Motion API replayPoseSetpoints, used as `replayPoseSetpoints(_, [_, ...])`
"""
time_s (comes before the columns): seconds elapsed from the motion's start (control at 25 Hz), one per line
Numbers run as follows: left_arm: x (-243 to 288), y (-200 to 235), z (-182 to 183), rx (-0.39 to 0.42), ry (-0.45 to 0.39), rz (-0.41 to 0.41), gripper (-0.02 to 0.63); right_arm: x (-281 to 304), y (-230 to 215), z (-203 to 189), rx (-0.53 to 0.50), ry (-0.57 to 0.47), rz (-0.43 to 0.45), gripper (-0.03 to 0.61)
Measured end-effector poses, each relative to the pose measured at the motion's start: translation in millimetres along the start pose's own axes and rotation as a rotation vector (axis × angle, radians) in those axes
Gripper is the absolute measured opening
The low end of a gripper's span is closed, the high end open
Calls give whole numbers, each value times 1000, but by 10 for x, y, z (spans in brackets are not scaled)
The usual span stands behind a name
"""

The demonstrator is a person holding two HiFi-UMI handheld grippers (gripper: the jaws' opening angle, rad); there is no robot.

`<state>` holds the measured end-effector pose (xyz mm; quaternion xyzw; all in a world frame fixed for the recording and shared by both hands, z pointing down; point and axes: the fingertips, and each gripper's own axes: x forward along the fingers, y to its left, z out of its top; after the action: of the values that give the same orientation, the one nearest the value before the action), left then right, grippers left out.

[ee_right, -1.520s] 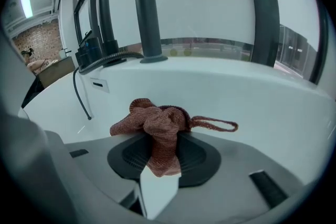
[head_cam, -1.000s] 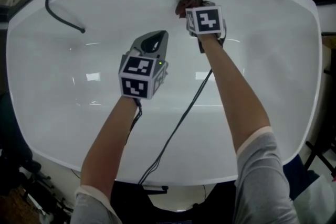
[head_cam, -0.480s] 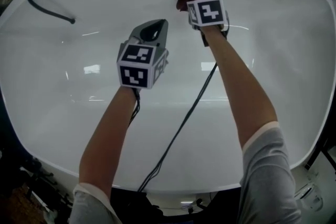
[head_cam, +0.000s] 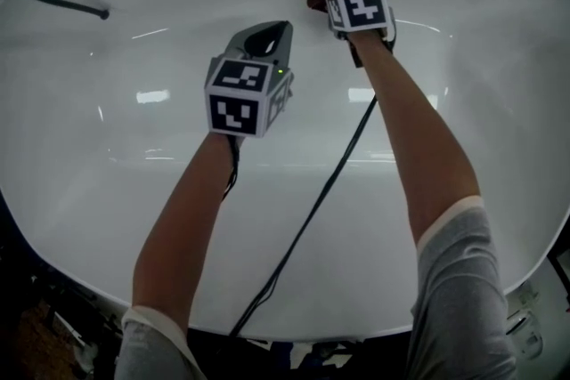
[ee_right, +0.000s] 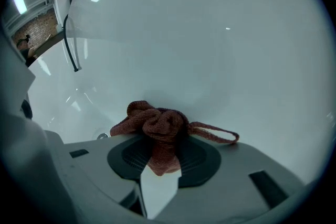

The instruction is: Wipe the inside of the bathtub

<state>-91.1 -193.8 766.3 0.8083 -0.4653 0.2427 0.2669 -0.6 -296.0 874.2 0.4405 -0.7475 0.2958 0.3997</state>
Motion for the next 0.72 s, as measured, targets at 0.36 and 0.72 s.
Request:
replayPoseSetpoints(0.36, [99, 108, -254, -15, 20, 5, 8, 452, 7, -376, 48, 49, 0, 129])
replayPoseSetpoints(0.72, [89, 108, -431, -36, 43, 11, 8, 486, -44, -789, -65, 172, -119, 127])
